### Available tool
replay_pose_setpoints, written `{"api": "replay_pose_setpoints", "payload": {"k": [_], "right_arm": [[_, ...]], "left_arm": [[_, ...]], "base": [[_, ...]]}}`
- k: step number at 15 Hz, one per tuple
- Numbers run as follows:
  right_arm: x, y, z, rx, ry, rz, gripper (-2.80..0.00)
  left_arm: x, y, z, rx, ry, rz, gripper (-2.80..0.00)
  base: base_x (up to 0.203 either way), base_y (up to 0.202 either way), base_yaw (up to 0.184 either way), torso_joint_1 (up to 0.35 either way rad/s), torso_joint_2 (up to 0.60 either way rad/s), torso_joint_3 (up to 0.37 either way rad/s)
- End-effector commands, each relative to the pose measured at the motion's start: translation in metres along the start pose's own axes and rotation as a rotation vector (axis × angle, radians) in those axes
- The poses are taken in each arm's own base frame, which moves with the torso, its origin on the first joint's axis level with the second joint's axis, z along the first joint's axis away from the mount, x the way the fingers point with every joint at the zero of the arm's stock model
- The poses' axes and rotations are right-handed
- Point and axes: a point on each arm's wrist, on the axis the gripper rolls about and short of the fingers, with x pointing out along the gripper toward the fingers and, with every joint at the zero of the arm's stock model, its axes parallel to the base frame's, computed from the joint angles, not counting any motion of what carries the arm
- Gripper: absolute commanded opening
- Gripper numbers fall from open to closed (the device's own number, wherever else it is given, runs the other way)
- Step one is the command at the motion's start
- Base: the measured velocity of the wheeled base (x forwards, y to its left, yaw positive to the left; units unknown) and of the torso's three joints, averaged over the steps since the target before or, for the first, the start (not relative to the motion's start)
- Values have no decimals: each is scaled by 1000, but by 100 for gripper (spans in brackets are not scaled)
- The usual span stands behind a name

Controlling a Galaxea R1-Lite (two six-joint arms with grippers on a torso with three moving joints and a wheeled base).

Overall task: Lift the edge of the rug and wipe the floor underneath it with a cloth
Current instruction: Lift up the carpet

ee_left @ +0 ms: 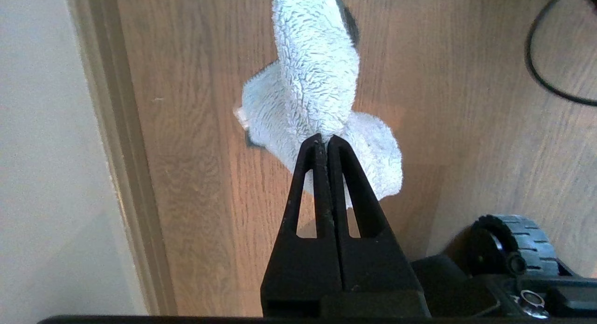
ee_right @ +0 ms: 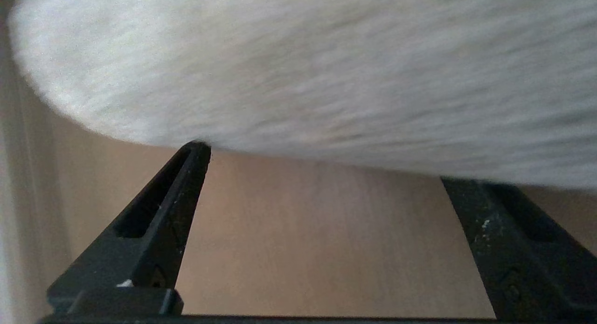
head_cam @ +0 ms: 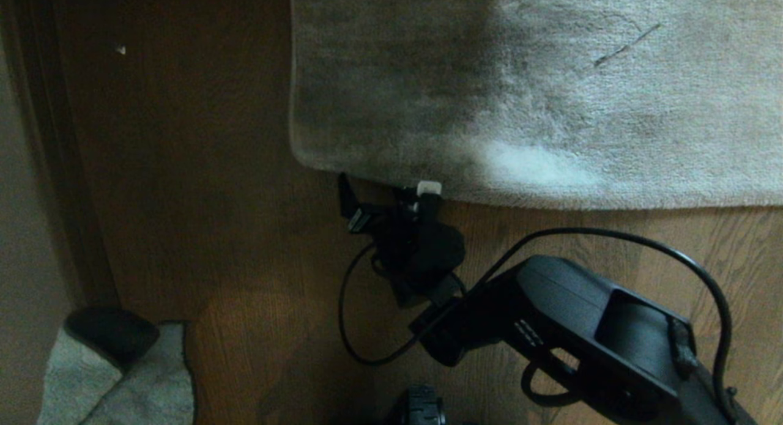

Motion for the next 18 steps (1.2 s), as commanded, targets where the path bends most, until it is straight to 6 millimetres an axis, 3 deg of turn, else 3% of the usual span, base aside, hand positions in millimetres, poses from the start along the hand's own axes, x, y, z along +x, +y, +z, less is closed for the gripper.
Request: {"api": "replay_pose_setpoints", "payload": {"k": [1, 3, 7, 11, 18], "right_arm": [[-1, -20, 0, -17, -20, -44, 0], [4, -32, 8, -31, -39, -75, 0], [14, -34, 33, -25, -92, -81, 0], [22, -20, 70, -2, -160, -60, 0], [9, 12, 118, -1, -168, -23, 0]], "left_arm": [[0, 0, 0, -1, -1, 2, -280], [0, 0, 0, -1, -1, 2, -280], [0, 0, 0, -1, -1, 2, -280], [0, 0, 0, -1, -2, 2, -280], [0, 0, 0, -1, -2, 2, -280]], "base": [[0, 0, 0, 0, 0, 0], [0, 0, 0, 0, 0, 0], [0, 0, 0, 0, 0, 0], [0, 0, 0, 0, 0, 0], [0, 0, 0, 0, 0, 0]]}}
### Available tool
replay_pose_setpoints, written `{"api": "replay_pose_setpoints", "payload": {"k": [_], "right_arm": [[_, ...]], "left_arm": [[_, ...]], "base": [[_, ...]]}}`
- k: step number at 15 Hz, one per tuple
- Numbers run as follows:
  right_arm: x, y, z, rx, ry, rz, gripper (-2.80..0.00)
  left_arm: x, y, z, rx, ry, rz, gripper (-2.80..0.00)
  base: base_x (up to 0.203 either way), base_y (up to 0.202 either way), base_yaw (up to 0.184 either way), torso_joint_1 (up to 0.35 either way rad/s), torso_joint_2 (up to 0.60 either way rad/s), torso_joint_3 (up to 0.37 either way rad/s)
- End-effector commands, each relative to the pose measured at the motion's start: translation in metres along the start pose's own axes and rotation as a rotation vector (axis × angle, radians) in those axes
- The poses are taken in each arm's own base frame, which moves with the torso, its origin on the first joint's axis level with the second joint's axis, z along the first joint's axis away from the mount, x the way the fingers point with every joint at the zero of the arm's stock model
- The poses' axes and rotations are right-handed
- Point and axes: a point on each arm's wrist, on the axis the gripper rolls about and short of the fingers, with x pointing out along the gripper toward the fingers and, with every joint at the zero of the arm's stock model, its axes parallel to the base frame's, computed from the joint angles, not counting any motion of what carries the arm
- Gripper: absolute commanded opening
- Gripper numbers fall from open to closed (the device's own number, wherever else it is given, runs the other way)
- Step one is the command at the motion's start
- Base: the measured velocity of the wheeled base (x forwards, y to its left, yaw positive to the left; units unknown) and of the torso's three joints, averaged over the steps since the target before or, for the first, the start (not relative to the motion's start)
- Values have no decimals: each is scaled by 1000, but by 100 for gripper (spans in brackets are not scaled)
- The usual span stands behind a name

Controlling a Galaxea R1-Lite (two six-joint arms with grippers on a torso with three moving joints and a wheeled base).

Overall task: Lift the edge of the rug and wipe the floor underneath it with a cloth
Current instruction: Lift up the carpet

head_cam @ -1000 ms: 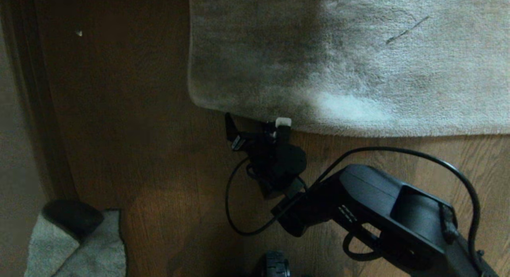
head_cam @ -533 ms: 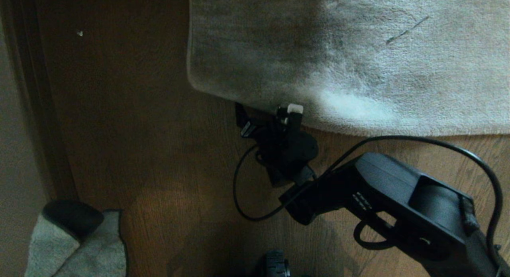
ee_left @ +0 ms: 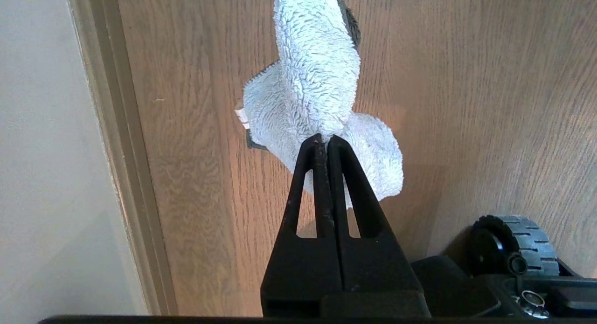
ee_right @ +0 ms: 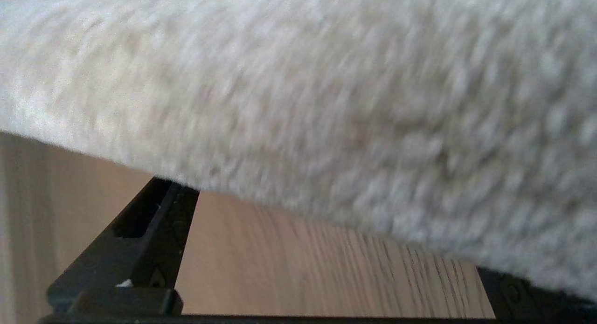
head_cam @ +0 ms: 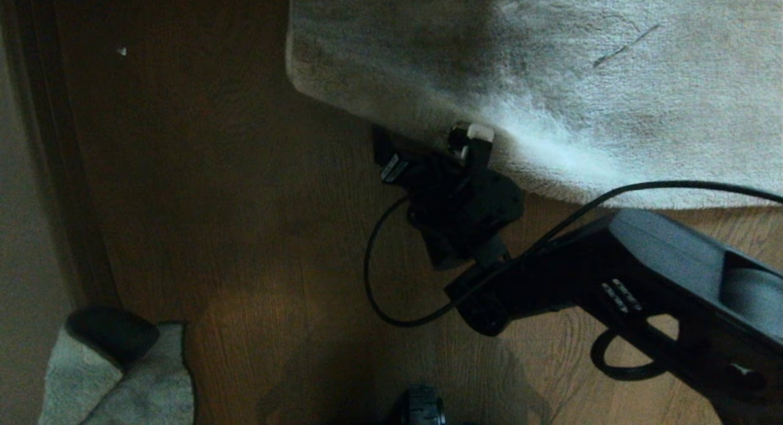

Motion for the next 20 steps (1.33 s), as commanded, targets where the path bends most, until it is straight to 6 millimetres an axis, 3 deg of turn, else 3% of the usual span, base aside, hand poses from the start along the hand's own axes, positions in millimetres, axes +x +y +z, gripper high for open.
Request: {"api": "replay_pose_setpoints", "payload": {"k": [1, 7, 10, 15, 20], "right_arm": [[-3, 16, 28, 33, -58, 30, 0], [-19, 58, 34, 97, -52, 107, 0], [-12, 70, 57, 140, -121, 128, 0], [-14, 69, 53, 122, -109, 109, 0], [-30, 56, 20, 63, -14, -52, 0]], "left_arm": [[0, 0, 0, -1, 1, 1, -280], [0, 0, 0, -1, -1, 1, -280], [0, 0, 0, -1, 1, 1, -280], [0, 0, 0, -1, 1, 1, -280], [0, 0, 0, -1, -1, 1, -280]], "base": [[0, 0, 0, 0, 0, 0], [0, 0, 0, 0, 0, 0], [0, 0, 0, 0, 0, 0], [0, 0, 0, 0, 0, 0], [0, 0, 0, 0, 0, 0]]}}
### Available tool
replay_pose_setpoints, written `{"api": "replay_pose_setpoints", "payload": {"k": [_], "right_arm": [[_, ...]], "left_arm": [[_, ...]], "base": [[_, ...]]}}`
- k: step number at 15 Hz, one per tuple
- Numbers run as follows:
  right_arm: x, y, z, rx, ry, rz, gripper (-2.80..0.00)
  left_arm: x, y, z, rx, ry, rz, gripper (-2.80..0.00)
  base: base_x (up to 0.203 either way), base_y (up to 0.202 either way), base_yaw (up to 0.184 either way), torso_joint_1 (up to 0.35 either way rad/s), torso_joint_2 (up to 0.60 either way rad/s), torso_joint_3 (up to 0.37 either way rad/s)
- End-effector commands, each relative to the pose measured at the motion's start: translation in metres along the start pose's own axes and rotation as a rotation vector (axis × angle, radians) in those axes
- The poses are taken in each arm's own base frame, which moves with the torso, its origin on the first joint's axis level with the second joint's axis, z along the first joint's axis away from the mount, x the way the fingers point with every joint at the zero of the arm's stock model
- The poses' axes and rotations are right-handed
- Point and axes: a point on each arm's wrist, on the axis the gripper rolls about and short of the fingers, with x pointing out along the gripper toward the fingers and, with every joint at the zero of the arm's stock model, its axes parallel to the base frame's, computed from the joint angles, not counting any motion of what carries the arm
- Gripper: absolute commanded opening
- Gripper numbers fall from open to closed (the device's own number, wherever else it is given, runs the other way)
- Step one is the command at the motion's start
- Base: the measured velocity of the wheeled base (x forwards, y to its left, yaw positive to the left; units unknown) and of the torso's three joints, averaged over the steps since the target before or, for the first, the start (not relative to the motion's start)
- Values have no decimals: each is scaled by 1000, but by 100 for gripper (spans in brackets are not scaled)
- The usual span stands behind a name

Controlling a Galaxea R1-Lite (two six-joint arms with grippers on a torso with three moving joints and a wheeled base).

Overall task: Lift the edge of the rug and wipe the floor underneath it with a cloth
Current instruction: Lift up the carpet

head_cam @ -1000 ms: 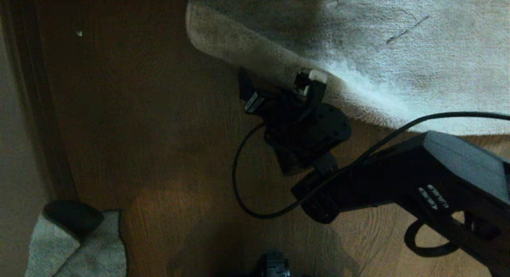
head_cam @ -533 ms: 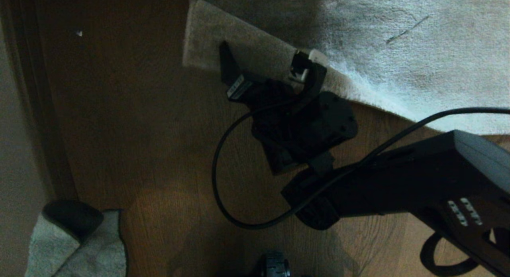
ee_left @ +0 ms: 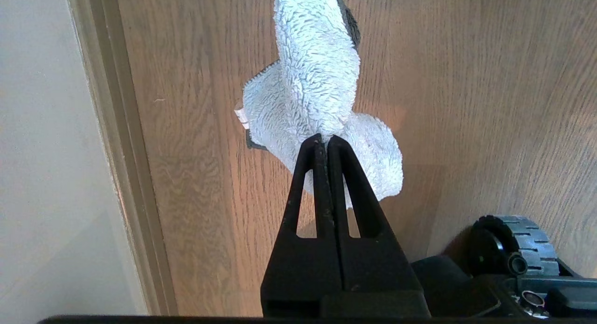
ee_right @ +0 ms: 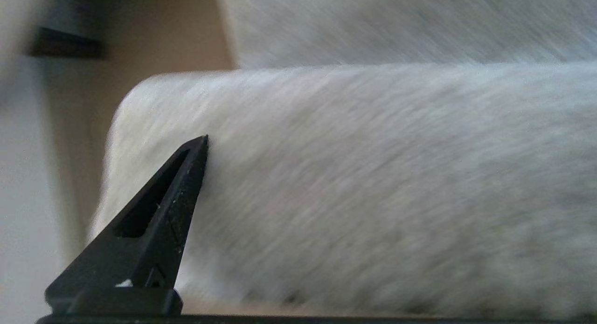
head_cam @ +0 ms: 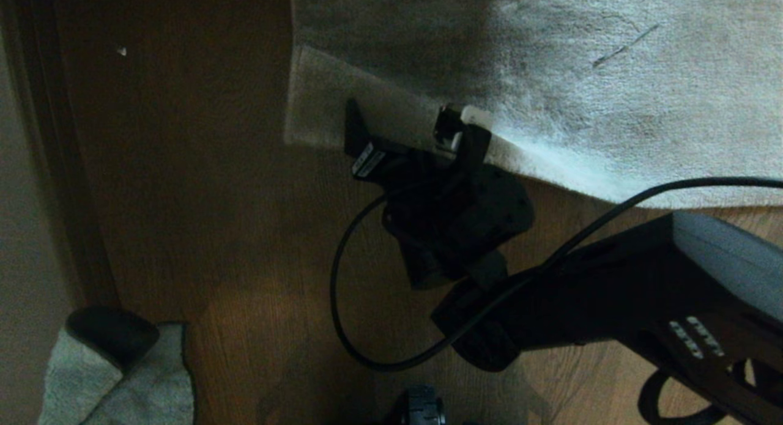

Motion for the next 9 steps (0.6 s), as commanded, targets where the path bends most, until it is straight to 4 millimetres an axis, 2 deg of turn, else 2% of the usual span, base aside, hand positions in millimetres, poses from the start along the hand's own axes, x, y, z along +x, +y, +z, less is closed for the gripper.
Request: {"api": "replay_pose_setpoints", "payload": {"k": [1, 9], "right_arm": [[-4, -4, -7, 31, -16, -27, 0], [-11, -12, -12, 369, 9, -70, 0]], "left_arm": [[0, 0, 0, -1, -2, 1, -280], [0, 0, 0, -1, 0, 1, -280]], "base": [[0, 0, 0, 0, 0, 0], [0, 0, 0, 0, 0, 0]]}}
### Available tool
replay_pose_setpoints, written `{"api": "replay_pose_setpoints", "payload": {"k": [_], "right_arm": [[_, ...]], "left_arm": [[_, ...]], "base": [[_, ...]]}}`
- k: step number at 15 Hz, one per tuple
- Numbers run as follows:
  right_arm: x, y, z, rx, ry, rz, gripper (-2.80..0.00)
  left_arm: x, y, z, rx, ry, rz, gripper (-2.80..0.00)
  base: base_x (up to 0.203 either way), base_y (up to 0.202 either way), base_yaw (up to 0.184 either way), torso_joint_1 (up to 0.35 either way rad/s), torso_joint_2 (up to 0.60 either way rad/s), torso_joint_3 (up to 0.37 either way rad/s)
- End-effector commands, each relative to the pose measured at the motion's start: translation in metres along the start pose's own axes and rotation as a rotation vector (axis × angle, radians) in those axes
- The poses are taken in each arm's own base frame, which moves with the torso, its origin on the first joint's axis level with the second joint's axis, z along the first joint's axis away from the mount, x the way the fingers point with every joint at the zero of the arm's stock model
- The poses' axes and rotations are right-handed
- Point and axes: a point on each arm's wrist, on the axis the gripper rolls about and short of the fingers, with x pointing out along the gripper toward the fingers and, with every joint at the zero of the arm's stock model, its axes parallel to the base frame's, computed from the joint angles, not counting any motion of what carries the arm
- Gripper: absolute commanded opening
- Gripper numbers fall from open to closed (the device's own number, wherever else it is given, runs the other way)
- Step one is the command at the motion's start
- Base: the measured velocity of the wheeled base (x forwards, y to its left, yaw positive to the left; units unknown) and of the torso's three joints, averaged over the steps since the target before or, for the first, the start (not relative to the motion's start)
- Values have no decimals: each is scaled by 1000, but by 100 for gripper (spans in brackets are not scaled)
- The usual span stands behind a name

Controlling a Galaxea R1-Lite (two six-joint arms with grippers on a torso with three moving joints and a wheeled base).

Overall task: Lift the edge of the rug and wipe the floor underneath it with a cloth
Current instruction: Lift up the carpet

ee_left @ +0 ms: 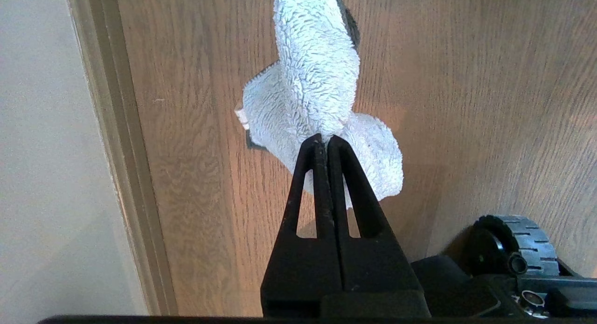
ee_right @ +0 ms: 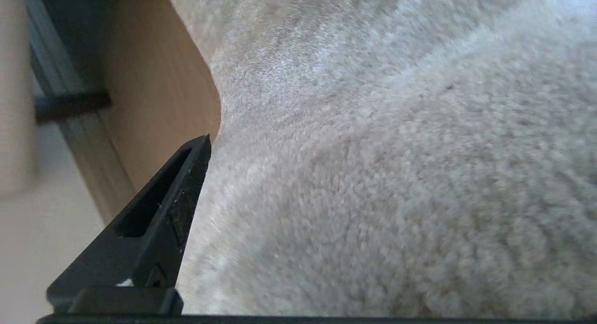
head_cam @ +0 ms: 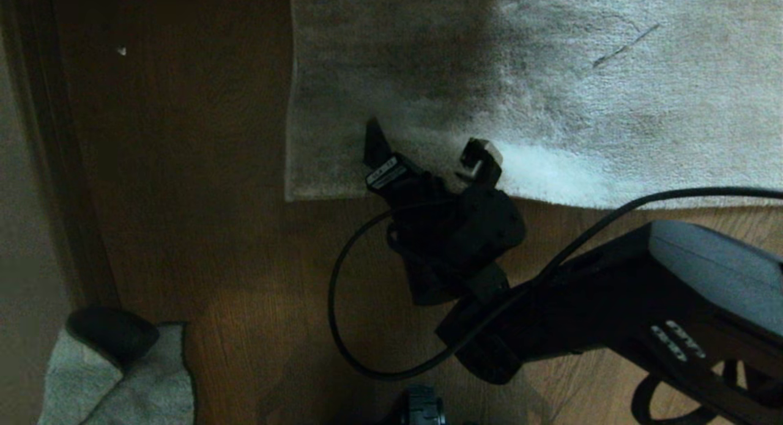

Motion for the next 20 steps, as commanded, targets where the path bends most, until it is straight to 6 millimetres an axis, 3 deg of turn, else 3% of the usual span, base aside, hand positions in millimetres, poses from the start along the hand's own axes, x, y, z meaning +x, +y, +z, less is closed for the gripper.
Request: {"api": "replay_pose_setpoints", "payload": {"k": [1, 4, 12, 20], "right_arm": [[0, 0, 3, 77, -33, 14, 0], [2, -5, 0, 150, -35, 7, 0], [29, -32, 28, 449, -132, -10, 0], [28, -37, 30, 437, -144, -25, 0]], "left_arm": [[0, 0, 0, -1, -1, 1, -280], [0, 0, 0, -1, -1, 1, -280], [0, 0, 0, -1, 0, 1, -280], [0, 0, 0, -1, -1, 1, -280]], "base": [[0, 0, 0, 0, 0, 0], [0, 0, 0, 0, 0, 0], [0, 0, 0, 0, 0, 0], [0, 0, 0, 0, 0, 0]]}}
